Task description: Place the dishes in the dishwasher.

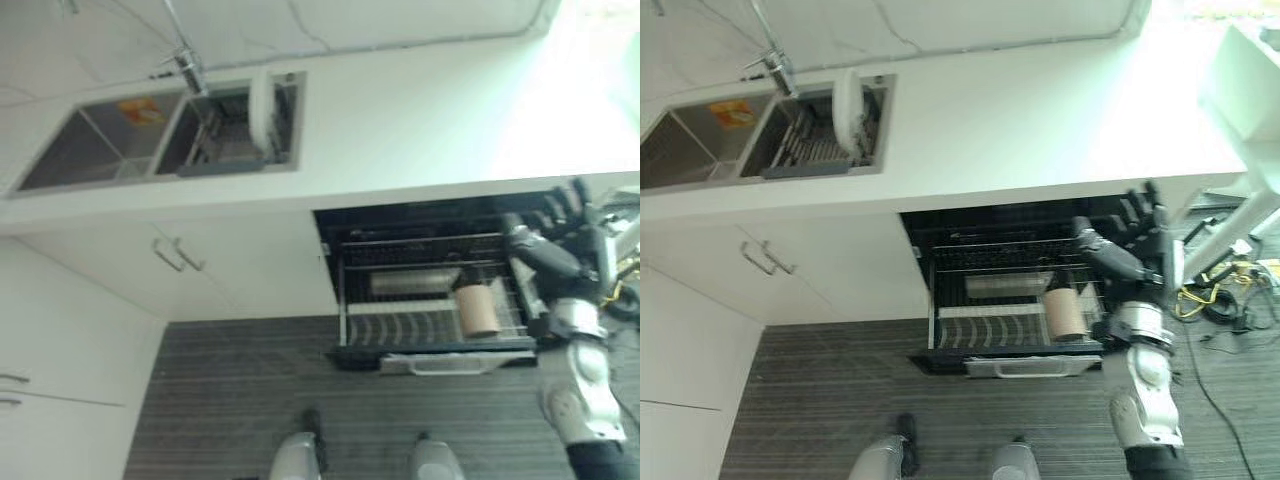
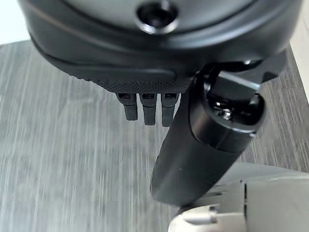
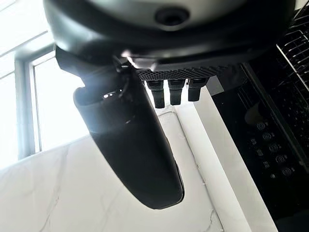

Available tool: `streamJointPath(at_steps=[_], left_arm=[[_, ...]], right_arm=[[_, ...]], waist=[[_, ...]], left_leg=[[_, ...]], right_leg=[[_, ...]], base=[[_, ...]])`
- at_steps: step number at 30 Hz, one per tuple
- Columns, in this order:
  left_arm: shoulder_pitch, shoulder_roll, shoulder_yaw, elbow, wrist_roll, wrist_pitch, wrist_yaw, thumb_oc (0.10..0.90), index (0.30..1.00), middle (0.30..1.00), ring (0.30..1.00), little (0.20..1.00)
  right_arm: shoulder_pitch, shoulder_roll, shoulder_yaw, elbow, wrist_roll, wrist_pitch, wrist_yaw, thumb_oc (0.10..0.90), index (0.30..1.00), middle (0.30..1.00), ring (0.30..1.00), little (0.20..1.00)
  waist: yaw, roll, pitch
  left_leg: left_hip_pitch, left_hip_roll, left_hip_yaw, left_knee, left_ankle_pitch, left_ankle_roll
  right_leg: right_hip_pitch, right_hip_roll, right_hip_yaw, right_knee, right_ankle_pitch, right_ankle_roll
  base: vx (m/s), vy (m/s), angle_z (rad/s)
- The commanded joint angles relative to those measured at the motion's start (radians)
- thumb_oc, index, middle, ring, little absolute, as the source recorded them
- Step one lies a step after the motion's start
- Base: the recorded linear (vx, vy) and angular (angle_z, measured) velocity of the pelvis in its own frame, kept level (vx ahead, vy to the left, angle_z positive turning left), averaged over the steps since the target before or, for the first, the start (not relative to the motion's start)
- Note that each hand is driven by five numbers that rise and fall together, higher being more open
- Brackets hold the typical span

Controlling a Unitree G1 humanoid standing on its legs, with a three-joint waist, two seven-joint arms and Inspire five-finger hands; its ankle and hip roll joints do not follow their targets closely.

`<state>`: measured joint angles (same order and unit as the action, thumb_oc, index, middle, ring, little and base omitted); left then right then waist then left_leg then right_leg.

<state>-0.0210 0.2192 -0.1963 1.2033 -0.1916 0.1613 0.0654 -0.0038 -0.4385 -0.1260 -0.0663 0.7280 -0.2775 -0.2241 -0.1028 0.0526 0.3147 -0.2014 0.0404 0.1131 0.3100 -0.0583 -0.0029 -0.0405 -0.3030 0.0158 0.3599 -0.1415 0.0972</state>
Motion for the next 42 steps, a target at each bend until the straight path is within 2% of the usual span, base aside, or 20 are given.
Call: streamJointPath(at_steps=[1,3,4,5,7,8,10,12,14,15,16,18,21,23,25,28,33,36,40,42], left_arm=[[-0.012,0.028,-0.003,-0.088,-0.012,0.000,-0.045,0.800,0.900,0.900,0.900,0.900],[-0.001,0.025,-0.001,-0.086,-0.010,-0.014,-0.040,0.800,0.900,0.900,0.900,0.900],[0.000,0.028,-0.001,-0.091,-0.007,-0.019,-0.035,0.800,0.900,0.900,0.900,0.900],[-0.003,0.029,-0.002,-0.101,-0.004,-0.019,-0.036,0.800,0.900,0.900,0.900,0.900],[-0.013,0.021,-0.013,-0.130,0.002,-0.007,-0.049,0.800,0.900,0.900,0.900,0.900],[-0.013,0.020,-0.018,-0.138,0.005,-0.011,-0.051,0.800,0.900,0.900,0.900,0.900],[-0.036,0.021,-0.038,-0.168,0.032,-0.020,-0.062,0.800,0.900,0.900,0.900,0.900],[-0.049,0.026,-0.048,-0.190,0.033,-0.039,-0.089,0.800,0.900,0.900,0.900,0.900],[-0.059,0.022,-0.066,-0.211,0.083,-0.048,-0.100,0.800,0.900,0.900,0.900,0.900],[-0.061,0.025,-0.087,-0.232,0.144,-0.047,-0.120,0.800,0.900,0.900,0.900,0.900],[-0.068,0.032,-0.120,-0.253,0.244,-0.037,-0.137,0.800,0.900,0.900,0.900,0.900],[-0.088,0.034,-0.157,-0.260,0.330,-0.036,-0.149,0.800,0.900,0.900,0.900,0.900],[-0.123,0.036,-0.228,-0.234,0.437,-0.080,-0.105,0.800,0.900,0.900,0.900,0.900],[-0.133,0.050,-0.250,-0.250,0.452,-0.094,-0.087,0.800,0.900,0.900,0.900,0.900],[-0.130,0.062,-0.262,-0.269,0.460,-0.111,-0.110,0.800,0.900,0.900,0.900,0.900],[-0.112,0.071,-0.289,-0.294,0.500,-0.114,-0.112,0.800,0.900,0.900,0.900,0.900],[-0.121,0.075,-0.309,-0.287,0.477,-0.080,-0.099,0.800,0.900,0.900,0.900,0.900],[-0.126,0.073,-0.321,-0.306,0.506,-0.074,-0.056,0.800,0.900,0.900,0.900,0.900],[-0.116,0.081,-0.320,-0.336,0.511,-0.068,-0.044,0.800,0.900,0.900,0.900,0.900],[-0.112,0.084,-0.318,-0.339,0.526,-0.074,-0.041,0.800,0.900,0.900,0.900,0.900]], right_arm=[[-0.115,-0.031,0.031,-0.097,-0.026,-0.087,0.039,0.800,0.900,0.900,0.900,0.900],[-0.124,-0.019,0.043,-0.093,-0.037,-0.082,0.055,0.800,0.900,0.900,0.900,0.900],[-0.129,-0.016,0.053,-0.097,-0.035,-0.077,0.053,0.800,0.900,0.900,0.900,0.900],[-0.130,-0.019,0.063,-0.097,-0.032,-0.082,0.040,0.800,0.900,0.900,0.900,0.900],[-0.136,-0.035,0.077,-0.087,-0.024,-0.102,0.028,0.800,0.900,0.900,0.900,0.900],[-0.142,-0.040,0.079,-0.079,-0.019,-0.110,0.034,0.800,0.900,0.900,0.900,0.900],[-0.171,-0.068,0.069,-0.057,-0.009,-0.123,0.055,0.800,0.900,0.900,0.900,0.900],[-0.172,-0.091,0.065,-0.051,0.002,-0.114,0.080,0.800,0.900,0.900,0.900,0.900],[-0.158,-0.101,0.058,-0.060,0.011,-0.115,0.111,0.800,0.900,0.900,0.900,0.900],[-0.159,-0.097,0.060,-0.057,-0.007,-0.130,0.150,0.800,0.900,0.900,0.900,0.900],[-0.167,-0.090,0.062,-0.065,-0.039,-0.136,0.181,0.800,0.900,0.900,0.900,0.900],[-0.205,-0.084,0.087,-0.067,-0.105,-0.141,0.173,0.800,0.900,0.900,0.900,0.900],[-0.298,-0.114,0.154,-0.052,-0.134,-0.143,0.119,0.800,0.900,0.900,0.900,0.900],[-0.316,-0.120,0.165,-0.057,-0.137,-0.143,0.103,0.800,0.900,0.900,0.900,0.900],[-0.315,-0.120,0.161,-0.063,-0.147,-0.138,0.078,0.800,0.900,0.900,0.900,0.900],[-0.284,-0.106,0.146,-0.061,-0.108,-0.149,0.122,0.800,0.900,0.900,0.900,0.900],[-0.278,-0.089,0.155,-0.068,-0.121,-0.158,0.098,0.800,0.900,0.900,0.900,0.900],[-0.281,-0.083,0.154,-0.077,-0.126,-0.171,0.049,0.800,0.900,0.900,0.900,0.900],[-0.290,-0.082,0.147,-0.076,-0.117,-0.211,0.032,0.800,0.900,0.900,0.900,0.900],[-0.293,-0.085,0.137,-0.085,-0.102,-0.208,0.040,0.800,0.900,0.900,0.900,0.900]], waist=[[0.044,-0.005,-0.067],[0.057,0.001,-0.068],[0.058,-0.004,-0.063],[0.052,-0.013,-0.060],[0.043,-0.048,-0.054],[0.044,-0.057,-0.051],[0.030,-0.077,-0.037],[0.029,-0.112,-0.045],[0.025,-0.129,-0.033],[0.033,-0.128,-0.023],[0.034,-0.121,-0.022],[0.045,-0.107,-0.022],[0.085,-0.057,-0.019],[0.095,-0.048,-0.028],[0.095,-0.043,-0.040],[0.095,-0.043,-0.055],[0.091,-0.053,-0.059],[0.089,-0.061,-0.042],[0.093,-0.061,-0.031],[0.094,-0.059,-0.031]], left_leg=[[0.059,0.044,-0.070,-0.010,-0.085,-0.022],[0.069,0.058,-0.009,-0.010,-0.101,-0.004],[0.073,0.059,0.019,-0.010,-0.112,0.007],[0.073,0.054,0.035,-0.010,-0.119,0.012],[0.074,0.008,0.052,-0.010,-0.124,0.011],[0.076,-0.003,0.062,-0.010,-0.124,0.010],[0.076,-0.037,0.071,-0.010,-0.122,0.015],[0.140,-0.055,0.116,-0.010,-0.102,0.005],[0.088,-0.044,0.095,0.161,-0.041,-0.019],[0.036,-0.030,0.084,0.247,-0.043,-0.026],[0.029,-0.021,0.084,0.177,-0.028,-0.024],[0.034,-0.013,0.086,-0.005,0.023,-0.035],[-0.158,0.072,-0.008,-0.010,0.089,-0.085],[-0.192,0.084,-0.026,-0.010,0.104,-0.089],[-0.182,0.087,-0.003,-0.010,0.090,-0.080],[-0.138,0.074,0.001,-0.010,0.057,-0.066],[-0.099,0.062,0.003,-0.010,0.010,-0.048],[-0.101,0.058,-0.008,-0.010,0.001,-0.051],[-0.101,0.055,-0.016,-0.010,-0.003,-0.056],[-0.099,0.052,-0.024,-0.010,-0.006,-0.059]], right_leg=[[0.003,0.072,-0.116,-0.060,0.031,0.062],[0.004,0.082,-0.204,-0.057,0.081,0.061],[-0.010,0.127,-0.234,-0.044,0.072,0.059],[-0.023,0.196,-0.250,-0.060,0.051,0.047],[-0.072,0.266,-0.250,-0.060,-0.003,0.007],[-0.084,0.271,-0.262,-0.060,-0.005,0.002],[-0.107,0.281,-0.216,-0.060,-0.007,-0.017],[-0.098,0.226,-0.242,-0.060,-0.005,-0.026],[-0.085,0.218,-0.212,-0.060,-0.005,-0.042],[-0.065,0.220,-0.214,-0.060,-0.006,-0.049],[-0.059,0.226,-0.198,-0.060,-0.009,-0.045],[-0.045,0.232,-0.181,-0.060,-0.026,-0.036],[0.024,0.299,-0.120,-0.060,-0.084,-0.037],[0.053,0.301,-0.104,-0.060,-0.101,-0.034],[0.074,0.292,-0.098,-0.060,-0.112,-0.026],[0.076,0.263,-0.117,-0.060,-0.106,-0.007],[0.031,0.221,-0.140,-0.060,-0.079,0.015],[-0.009,0.213,-0.134,-0.060,-0.068,0.014],[-0.046,0.202,-0.139,-0.060,-0.053,0.017],[-0.056,0.202,-0.144,-0.060,-0.050,0.015]], base=[[0.08,0.281,-0.53],[0.07,0.237,-0.76],[0.09,0.164,-0.64],[0.08,0.096,-0.79],[0.08,0.074,-0.63],[0.11,0.009,-0.35],[0.12,-0.061,-0.44],[0.20,-0.094,-0.06],[0.16,-0.094,0.11],[0.21,0.027,0.53],[0.27,0.151,0.72],[0.24,0.219,0.07],[0.36,0.260,-0.43],[0.34,0.249,-0.63],[0.31,0.255,-0.39],[0.20,0.152,-0.52],[0.10,0.030,-0.33],[0.02,-0.051,0.19],[-0.02,-0.059,-0.01],[-0.01,-0.082,-0.09]])
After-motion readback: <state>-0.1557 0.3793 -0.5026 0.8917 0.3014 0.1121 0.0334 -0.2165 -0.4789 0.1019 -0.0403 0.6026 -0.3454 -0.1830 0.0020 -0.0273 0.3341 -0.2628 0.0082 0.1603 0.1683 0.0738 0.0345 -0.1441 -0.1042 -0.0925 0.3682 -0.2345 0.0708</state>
